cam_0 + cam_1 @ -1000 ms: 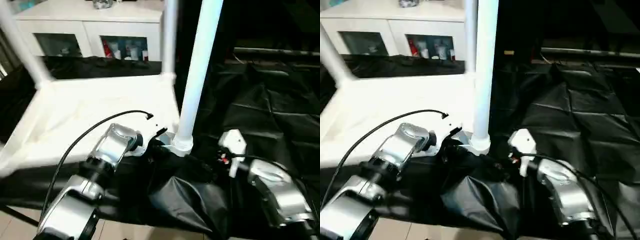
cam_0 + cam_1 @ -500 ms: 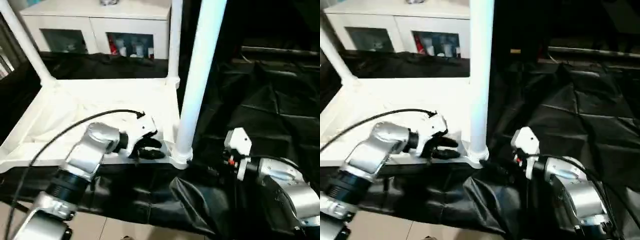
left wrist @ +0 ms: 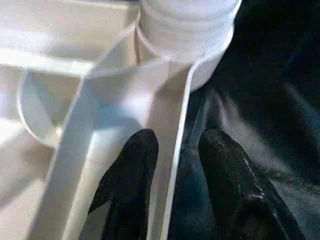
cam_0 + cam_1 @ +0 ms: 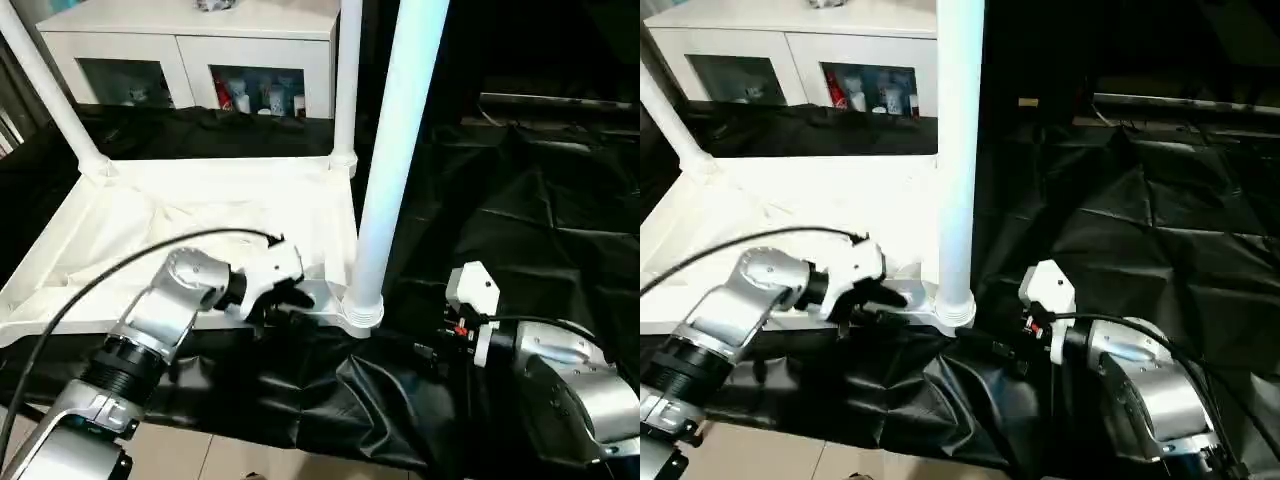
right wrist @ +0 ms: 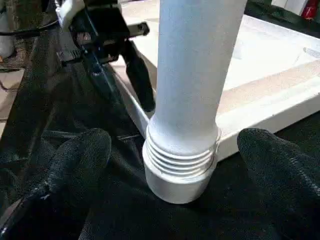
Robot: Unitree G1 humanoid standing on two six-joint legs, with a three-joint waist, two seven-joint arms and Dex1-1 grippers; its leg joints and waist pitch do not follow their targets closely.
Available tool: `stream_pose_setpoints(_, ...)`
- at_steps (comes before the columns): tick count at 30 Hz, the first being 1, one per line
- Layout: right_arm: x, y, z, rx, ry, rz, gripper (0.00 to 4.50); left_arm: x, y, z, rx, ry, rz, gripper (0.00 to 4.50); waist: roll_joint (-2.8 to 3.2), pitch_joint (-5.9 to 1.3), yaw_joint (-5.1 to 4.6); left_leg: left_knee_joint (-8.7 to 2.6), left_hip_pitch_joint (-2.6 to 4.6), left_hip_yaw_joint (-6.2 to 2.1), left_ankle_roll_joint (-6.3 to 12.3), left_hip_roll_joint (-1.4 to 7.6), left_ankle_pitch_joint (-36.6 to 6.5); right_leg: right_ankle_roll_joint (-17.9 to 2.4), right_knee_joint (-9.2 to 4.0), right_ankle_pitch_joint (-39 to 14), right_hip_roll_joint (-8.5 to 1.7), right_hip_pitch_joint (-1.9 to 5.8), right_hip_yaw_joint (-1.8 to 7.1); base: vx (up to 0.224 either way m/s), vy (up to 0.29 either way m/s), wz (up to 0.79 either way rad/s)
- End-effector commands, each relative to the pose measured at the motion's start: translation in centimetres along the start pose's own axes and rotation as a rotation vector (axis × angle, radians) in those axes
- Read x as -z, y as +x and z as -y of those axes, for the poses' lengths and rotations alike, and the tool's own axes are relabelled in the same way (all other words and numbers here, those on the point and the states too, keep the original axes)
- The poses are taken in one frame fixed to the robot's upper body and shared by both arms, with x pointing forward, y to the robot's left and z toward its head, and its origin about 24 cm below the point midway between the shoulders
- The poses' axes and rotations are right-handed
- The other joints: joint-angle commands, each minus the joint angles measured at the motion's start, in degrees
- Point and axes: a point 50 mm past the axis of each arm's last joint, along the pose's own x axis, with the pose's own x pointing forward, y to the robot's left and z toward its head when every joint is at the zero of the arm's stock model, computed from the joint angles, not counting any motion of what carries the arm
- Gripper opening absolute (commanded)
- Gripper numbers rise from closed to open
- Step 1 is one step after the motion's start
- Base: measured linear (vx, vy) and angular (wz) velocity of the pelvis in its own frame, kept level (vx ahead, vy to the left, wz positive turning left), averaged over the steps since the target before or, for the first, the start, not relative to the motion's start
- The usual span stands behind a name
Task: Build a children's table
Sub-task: Rotate leg to tighten
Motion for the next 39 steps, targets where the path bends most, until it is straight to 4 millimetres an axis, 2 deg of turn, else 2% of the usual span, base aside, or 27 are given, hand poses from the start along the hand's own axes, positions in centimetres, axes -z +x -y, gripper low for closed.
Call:
stream_pose_setpoints(1, -0.3, 0.0, 0.1, 0.004, -0.012, -0.003, 4.5, -0.5, -0.2, -0.5, -0.018, 0.036, -0.016, 1.73, -0.39, -3.56, 0.1, -3.82, 0.25, -1.69, 4.92, 3.88, -7.12, -12.65, -4.39, -6.9, -5.54, 3.08, 3.35, 0.0, 0.0, 0.0)
stream_pose_setpoints(3, -0.3, -0.1, 0.1, 0.005, -0.004, 0.002, 4.5, -0.4, 0.0, -0.5, -0.016, 0.033, -0.008, 1.73, -0.18, -3.61, 0.11, -3.83, 0.32, -1.75, 4.74, 3.99, -7.32, -13.0, -4.29, -6.53, -5.57, 3.09, 3.35, 0.0, 0.0, 0.0)
stream_pose_setpoints(6, -0.3, -0.1, 0.0, 0.005, 0.0, 0.004, 4.5, -0.2, 0.1, -0.6, -0.013, 0.025, -0.003, 1.73, -0.27, -3.65, 0.08, -3.78, 0.27, -1.72, 4.86, 3.91, -7.14, -13.36, -4.21, -5.31, -5.5, 3.19, 3.34, 0.0, 0.0, 0.0)
stream_pose_setpoints(13, -0.3, -0.2, 0.1, 0.003, 0.0, 0.004, 4.5, 0.0, -0.2, -1.0, -0.022, 0.008, 0.023, 0.94, -0.21, -3.69, 0.07, -3.72, 0.34, -1.72, 4.83, 3.94, -7.32, -13.58, -4.18, -5.34, -5.57, 3.24, 3.32, 0.0, 0.0, 0.0)
stream_pose_setpoints(15, -0.2, -0.2, 0.2, 0.002, 0.001, 0.003, 4.5, 0.1, -0.3, -1.0, -0.016, 0.006, 0.028, 0.82, -0.4, -3.7, 0.13, -3.72, 0.33, -1.69, 4.87, 3.95, -7.0, -13.61, -4.14, -5.15, -5.57, 3.22, 3.34, 0.0, 0.0, 0.0)
stream_pose_setpoints(24, -0.2, -0.1, 0.3, -0.004, -0.001, 0.0, 4.5, 0.3, -0.2, -1.0, -0.009, -0.006, 0.036, 0.17, -0.33, -3.73, 0.09, -3.64, 0.26, -1.7, 5.06, 3.92, -6.59, -13.72, -4.02, -4.57, -5.6, 3.3, 3.31, 0.0, 0.0, 0.0)
stream_pose_setpoints(30, -0.2, 0.0, 0.2, -0.018, 0.006, 0.0, 4.5, 0.2, -0.1, -1.0, 0.001, -0.012, 0.064, 0.01, -0.38, -3.8, -0.23, -3.55, 0.11, -1.73, 5.5, 3.85, -5.88, -14.09, -3.85, -3.19, -5.6, 3.48, 3.26, 0.0, 0.0, 0.0)
stream_pose_setpoints(36, -0.2, 1.0, 0.6, 0.041, -0.01, -0.011, 4.5, 0.0, -0.4, -0.9, 0.017, -0.041, 0.12, 0.01, 0.02, -3.75, -0.74, -3.6, 0.32, -1.72, 5.04, 3.88, -6.7, -14.42, -4.01, -4.33, -5.45, 3.34, 3.22, 0.0, 0.0, 0.0)
stream_pose_setpoints(37, 0.0, 1.6, 0.8, 0.054, -0.022, -0.027, 4.5, -0.3, -0.4, -1.1, 0.005, -0.049, 0.142, 0.01, -0.1, -3.81, -0.86, -3.58, 0.31, -1.7, 4.84, 3.9, -6.49, -14.56, -3.88, -3.94, -5.44, 3.3, 3.22, 0.0, 0.0, 0.0)
stream_pose_setpoints(38, 0.0, 1.7, 0.9, 0.055, -0.025, -0.032, 4.5, -0.4, -0.4, -1.1, 0.0, -0.053, 0.15, 0.01, -0.49, -3.87, -1.02, -3.53, 0.25, -1.69, 4.78, 3.73, -5.97, -15.06, -3.68, -3.43, -5.45, 3.36, 3.17, 0.0, 0.0, 0.0)
stream_pose_setpoints(39, 0.1, 1.9, 0.9, 0.054, -0.026, -0.035, 4.5, -0.4, -0.4, -1.2, -0.004, -0.055, 0.155, 0.01, -0.48, -3.84, -1.03, -3.47, 0.28, -1.62, 4.93, 3.75, -5.67, -15.15, -3.75, -3.46, -5.53, 3.34, 3.22, 0.0, 0.0, 0.0)
